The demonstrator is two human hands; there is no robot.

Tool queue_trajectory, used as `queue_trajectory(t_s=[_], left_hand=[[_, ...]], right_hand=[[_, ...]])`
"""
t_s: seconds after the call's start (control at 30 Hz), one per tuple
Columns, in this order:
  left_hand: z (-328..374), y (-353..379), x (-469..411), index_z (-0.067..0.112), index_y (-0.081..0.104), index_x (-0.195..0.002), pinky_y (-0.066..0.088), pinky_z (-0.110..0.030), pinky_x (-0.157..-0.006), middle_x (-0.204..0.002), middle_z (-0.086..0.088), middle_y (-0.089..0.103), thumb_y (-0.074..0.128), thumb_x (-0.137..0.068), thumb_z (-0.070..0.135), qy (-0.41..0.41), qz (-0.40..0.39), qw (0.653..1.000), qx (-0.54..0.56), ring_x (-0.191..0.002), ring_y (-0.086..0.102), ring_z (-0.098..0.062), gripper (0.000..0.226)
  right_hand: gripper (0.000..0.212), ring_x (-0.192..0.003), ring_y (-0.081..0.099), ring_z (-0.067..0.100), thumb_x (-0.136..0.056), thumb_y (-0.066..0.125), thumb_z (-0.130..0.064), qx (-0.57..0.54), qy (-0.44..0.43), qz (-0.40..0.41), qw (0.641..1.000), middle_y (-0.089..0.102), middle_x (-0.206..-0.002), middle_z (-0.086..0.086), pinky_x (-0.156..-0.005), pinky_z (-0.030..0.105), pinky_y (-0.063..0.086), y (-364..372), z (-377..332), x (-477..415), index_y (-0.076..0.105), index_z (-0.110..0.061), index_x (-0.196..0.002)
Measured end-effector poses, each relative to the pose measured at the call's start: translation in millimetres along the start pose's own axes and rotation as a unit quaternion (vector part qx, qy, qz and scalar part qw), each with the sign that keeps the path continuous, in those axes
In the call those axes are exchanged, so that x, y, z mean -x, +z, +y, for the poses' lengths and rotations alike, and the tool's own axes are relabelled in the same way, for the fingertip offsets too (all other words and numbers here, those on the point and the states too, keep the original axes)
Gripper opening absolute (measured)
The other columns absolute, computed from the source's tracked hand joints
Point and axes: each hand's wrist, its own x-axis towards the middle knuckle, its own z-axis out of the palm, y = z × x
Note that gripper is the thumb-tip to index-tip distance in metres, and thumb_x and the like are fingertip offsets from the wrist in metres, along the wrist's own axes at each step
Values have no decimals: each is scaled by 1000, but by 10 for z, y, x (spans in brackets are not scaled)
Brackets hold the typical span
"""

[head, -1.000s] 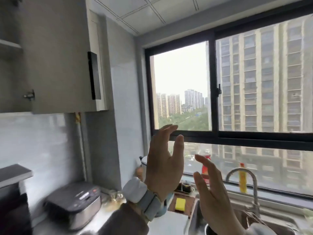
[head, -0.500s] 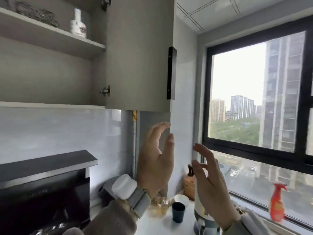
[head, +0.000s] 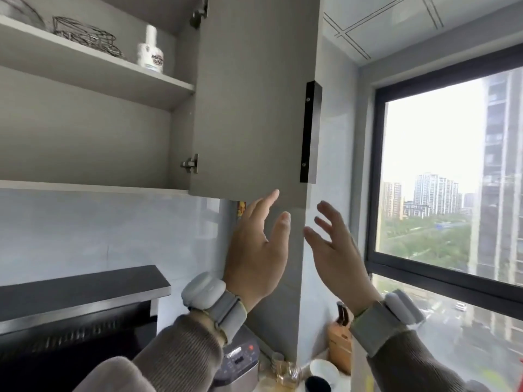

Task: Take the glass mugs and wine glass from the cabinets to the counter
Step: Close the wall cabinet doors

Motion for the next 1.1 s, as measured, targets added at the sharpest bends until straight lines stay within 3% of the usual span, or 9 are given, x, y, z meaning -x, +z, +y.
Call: queue_trajectory(t_s=[0.1, 0.2, 0.3, 0.43, 0.53, 0.7, 0.83, 0.93, 1.1], left_hand=[[-24, 120, -203, 30, 45, -151, 44, -30, -113, -152, 10, 49, 42, -95, 45, 4, 11, 1000, 18, -134, 50, -4, 58], [-45, 246, -466, 28, 45, -152, 42, -21, -108, -153, 5, 48, 47, -103, 37, 4, 11, 1000, 6, -134, 51, -6, 49], [-64, 363, -682, 28, 43, -152, 40, -18, -104, -155, 6, 47, 48, -105, 35, 13, 10, 1000, -24, -134, 51, -7, 48], [-75, 401, -811, 34, 39, -153, 39, -31, -115, -158, 11, 43, 42, -99, 50, 35, 4, 998, -45, -141, 45, -5, 57], [-96, 348, -846, 37, 35, -155, 32, -23, -115, -161, 13, 39, 42, -105, 46, 56, 5, 995, -88, -145, 38, -3, 52], [-34, 45, -868, 37, 31, -157, 23, -3, -101, -163, 18, 34, 36, -104, 50, 94, 32, 985, -139, -142, 32, 7, 55], [69, -345, -850, 34, 28, -158, 25, -20, -118, -163, 19, 33, 36, -101, 53, 111, 55, 984, -127, -147, 29, 7, 61], [56, -782, -825, 27, 27, -160, 25, -20, -119, -165, 15, 32, 40, -101, 53, 108, 90, 980, -141, -149, 27, 6, 66], [-116, -1627, -881, 18, 38, -156, 39, -28, -116, -151, 5, 55, 42, -98, 56, 102, 167, 967, -162, -140, 48, -4, 69]], right_hand=[[61, -130, 44, -7, -102, 59, -25, 12, 33, -37, 999, 39, -155, -20, -95, 14, 36, 0, 142, -176, 33, -32, -157], [61, -115, 46, -24, -100, 61, -26, 2, 32, -57, 998, 42, -160, -15, -103, 23, 38, 24, 252, -384, 36, -33, -156], [51, -101, 47, -36, -97, 62, -19, -30, 28, -68, 997, 55, -149, -14, -110, 34, 43, 53, 295, -507, 48, -29, -145], [27, -80, 63, -5, -93, 60, 3, -101, -35, -61, 992, 62, -94, -24, -85, 48, 52, 117, 287, -525, 58, -22, -102], [39, -76, 64, 4, -93, 55, 13, -144, -93, -63, 983, 67, -84, -23, -76, 45, 54, 270, 262, -498, 59, -26, -93], [50, -107, 71, 25, -90, 58, 11, -182, -139, -51, 972, 76, -112, 1, -96, 53, 56, 720, 186, -406, 64, -22, -127], [62, -129, 62, 23, -90, 62, 14, -202, -163, -56, 964, 69, -134, 1, -105, 54, 50, 1110, 40, -335, 54, -15, -145], [62, -138, 53, 27, -91, 63, 11, -211, -192, -72, 956, 60, -145, 6, -111, 55, 45, 1596, -127, -277, 50, -9, -148], [85, -154, 19, -4, -85, 59, 8, -208, -249, -84, 942, 28, -168, -11, -119, 15, 30, 2372, -529, -109, 33, -24, -160]])
